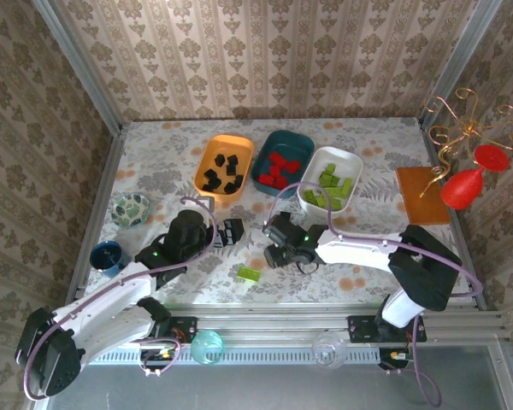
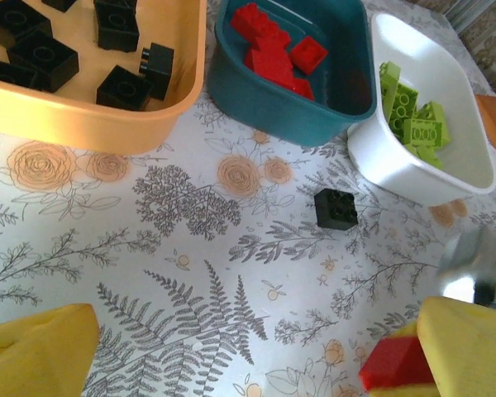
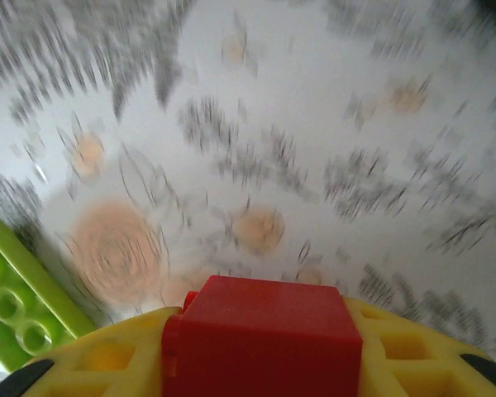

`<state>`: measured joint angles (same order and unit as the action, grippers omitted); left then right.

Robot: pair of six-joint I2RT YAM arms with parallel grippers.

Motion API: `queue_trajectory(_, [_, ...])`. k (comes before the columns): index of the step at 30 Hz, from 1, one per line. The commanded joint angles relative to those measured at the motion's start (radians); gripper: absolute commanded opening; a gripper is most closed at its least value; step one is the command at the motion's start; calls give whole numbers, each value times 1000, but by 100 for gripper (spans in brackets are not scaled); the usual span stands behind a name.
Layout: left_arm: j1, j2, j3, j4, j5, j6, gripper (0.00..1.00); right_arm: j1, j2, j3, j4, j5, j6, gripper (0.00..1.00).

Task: Sort the legos into containers by color
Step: Pick up the lego from the bottom-center of the table, then place the lego in the container.

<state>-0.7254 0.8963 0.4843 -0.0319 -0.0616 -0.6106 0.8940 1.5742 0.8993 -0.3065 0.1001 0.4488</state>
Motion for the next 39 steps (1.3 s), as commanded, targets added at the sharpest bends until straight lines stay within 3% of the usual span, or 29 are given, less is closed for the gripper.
queue_trajectory(1, [-5, -10, -18, -24, 16, -17, 100, -80, -63, 103, -16, 13, -58, 35])
queue_trajectory(5, [-14, -14, -27, -25, 8, -17, 100, -194, -38, 215, 4, -13, -73, 35])
queue_trajectory(11, [-28, -13, -29, -46, 2, -12, 100, -328, 153, 438, -10, 0, -64, 35])
queue_trajectory(20, [-106, 17, -10, -101, -43, 11, 99, -395, 469, 764, -122, 101, 2, 39])
queue_trajectory(22, [-124, 29, -4, -108, -43, 15, 99, -403, 512, 806, -134, 98, 14, 45])
queue_trajectory(24, [-137, 36, -4, -112, -42, 15, 99, -403, 537, 845, -147, 95, 14, 58])
queue_trajectory(26, [-145, 43, -3, -117, -37, 18, 99, -403, 541, 867, -154, 89, 10, 71])
queue_trajectory(28, [-150, 47, -3, -124, -26, 21, 99, -402, 521, 863, -148, 85, 5, 77])
queue_trajectory(32, [-155, 66, -1, -138, 0, 25, 100, -394, 431, 797, -122, 82, -9, 82])
queue_trajectory(39, [-211, 177, 62, -220, 49, 54, 100, -353, 212, 533, -22, 64, -5, 85])
